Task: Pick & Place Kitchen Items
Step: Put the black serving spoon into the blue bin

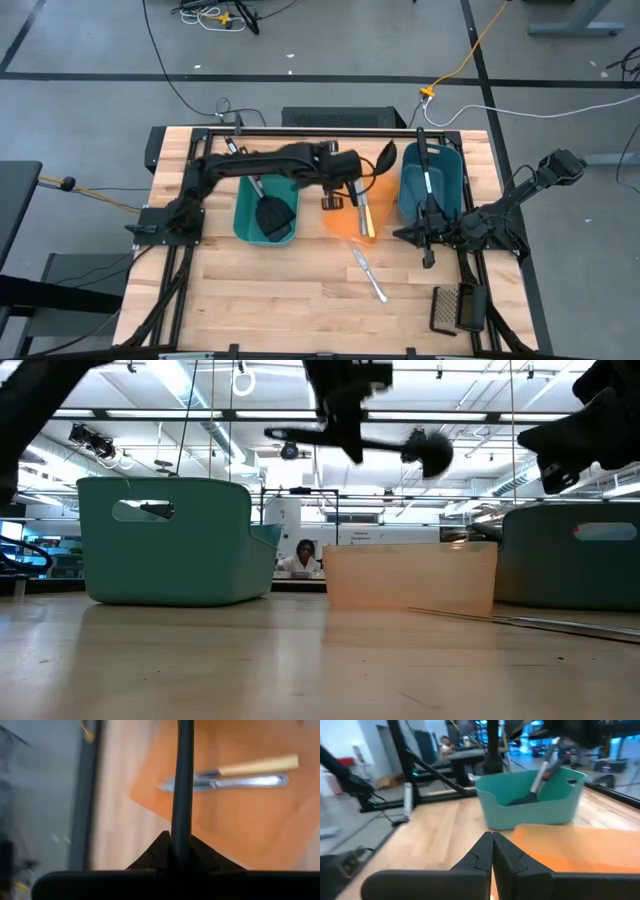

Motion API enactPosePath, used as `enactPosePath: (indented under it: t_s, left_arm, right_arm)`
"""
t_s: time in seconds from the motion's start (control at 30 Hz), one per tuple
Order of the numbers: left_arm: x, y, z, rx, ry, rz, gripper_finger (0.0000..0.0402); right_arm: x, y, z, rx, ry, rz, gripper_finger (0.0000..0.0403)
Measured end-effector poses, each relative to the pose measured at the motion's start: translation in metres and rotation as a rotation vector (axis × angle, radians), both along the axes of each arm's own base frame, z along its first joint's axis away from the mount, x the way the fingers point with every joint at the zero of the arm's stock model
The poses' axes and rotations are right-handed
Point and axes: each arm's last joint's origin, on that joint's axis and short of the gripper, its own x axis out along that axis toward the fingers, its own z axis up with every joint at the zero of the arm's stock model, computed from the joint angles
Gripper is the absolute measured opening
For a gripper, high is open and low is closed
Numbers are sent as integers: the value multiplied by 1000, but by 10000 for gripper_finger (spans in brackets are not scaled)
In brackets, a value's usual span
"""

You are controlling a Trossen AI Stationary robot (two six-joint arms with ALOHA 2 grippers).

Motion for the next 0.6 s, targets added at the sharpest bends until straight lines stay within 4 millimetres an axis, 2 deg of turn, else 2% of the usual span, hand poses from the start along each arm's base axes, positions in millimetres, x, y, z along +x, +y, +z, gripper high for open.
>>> enactPosePath:
  t_s: [0.13, 0.27, 0.47, 0.6]
  left_arm:
    - [-15, 5, 31, 91, -45, -79, 33]
    - [-25, 18, 48, 200, -25, -201, 33]
    - [-24, 41, 50, 281, 8, -365, 33]
    - [-18, 52, 46, 320, -32, -453, 33]
  right_arm:
    - [-1, 4, 6, 35, -52, 112, 9]
    - [-2, 7, 8, 48, -74, 163, 9]
    - [-3, 8, 8, 21, -81, 137, 9]
    - [-3, 8, 13, -13, -129, 116, 16]
